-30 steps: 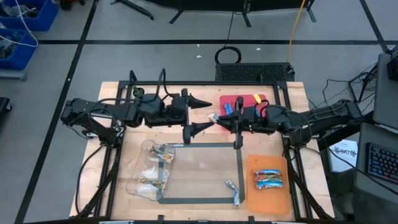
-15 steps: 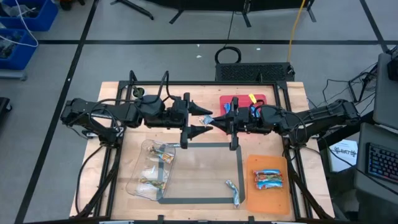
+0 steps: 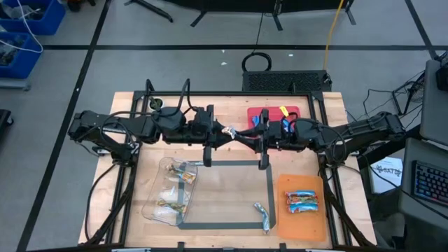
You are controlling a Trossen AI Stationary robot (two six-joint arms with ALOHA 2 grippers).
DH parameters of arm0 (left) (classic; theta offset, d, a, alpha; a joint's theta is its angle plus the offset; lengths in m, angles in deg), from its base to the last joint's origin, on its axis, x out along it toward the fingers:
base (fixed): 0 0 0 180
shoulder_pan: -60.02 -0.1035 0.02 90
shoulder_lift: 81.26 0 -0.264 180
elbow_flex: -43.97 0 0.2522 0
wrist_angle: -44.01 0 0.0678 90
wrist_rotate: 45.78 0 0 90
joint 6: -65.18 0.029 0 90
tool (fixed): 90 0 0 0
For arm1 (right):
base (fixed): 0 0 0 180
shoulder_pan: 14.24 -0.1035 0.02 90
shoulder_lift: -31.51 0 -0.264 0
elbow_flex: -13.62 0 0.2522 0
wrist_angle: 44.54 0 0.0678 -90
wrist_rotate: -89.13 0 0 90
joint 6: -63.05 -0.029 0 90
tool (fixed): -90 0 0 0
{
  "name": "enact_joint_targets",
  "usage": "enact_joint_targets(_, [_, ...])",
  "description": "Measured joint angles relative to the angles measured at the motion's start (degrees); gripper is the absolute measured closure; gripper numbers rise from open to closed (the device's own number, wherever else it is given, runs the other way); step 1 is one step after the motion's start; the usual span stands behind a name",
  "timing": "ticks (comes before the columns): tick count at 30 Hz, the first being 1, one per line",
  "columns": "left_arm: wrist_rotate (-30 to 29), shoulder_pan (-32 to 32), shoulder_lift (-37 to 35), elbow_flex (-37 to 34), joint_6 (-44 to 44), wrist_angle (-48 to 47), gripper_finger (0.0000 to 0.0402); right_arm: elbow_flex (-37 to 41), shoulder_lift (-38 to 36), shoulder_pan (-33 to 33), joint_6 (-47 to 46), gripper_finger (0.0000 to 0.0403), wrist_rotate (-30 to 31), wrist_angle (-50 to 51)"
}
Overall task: Pick and place Granola Bars by type
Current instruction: Put the yellow granola bar into the transparent bin
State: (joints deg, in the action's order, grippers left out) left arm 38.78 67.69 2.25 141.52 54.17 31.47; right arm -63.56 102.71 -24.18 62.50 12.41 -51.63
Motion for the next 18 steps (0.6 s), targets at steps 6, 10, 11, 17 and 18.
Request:
enact_joint_targets(6, [-0.2,0.0,0.0,0.0,0.2,0.0,0.0374,0.0,-1.4,-0.3,4.9,0.0281,1.0,0.6])
enact_joint_targets(10, [-0.2,0.0,-0.2,0.0,0.3,-0.5,0.0376,0.0,-4.0,-0.7,5.8,0.0226,1.7,0.1])
enact_joint_targets(11, [-0.5,0.0,-0.5,0.0,0.5,-0.8,0.0376,0.0,-5.0,-0.7,5.6,0.0215,1.6,0.1])
enact_joint_targets(17, [-2.7,0.6,-2.4,0.0,0.7,-7.1,0.0377,0.0,-10.2,-2.0,2.9,0.0172,0.0,1.1])
enact_joint_targets(18, [-2.9,0.7,-2.5,0.0,0.4,-8.5,0.0377,0.0,-11.4,-2.2,2.5,0.0169,-0.1,1.6])
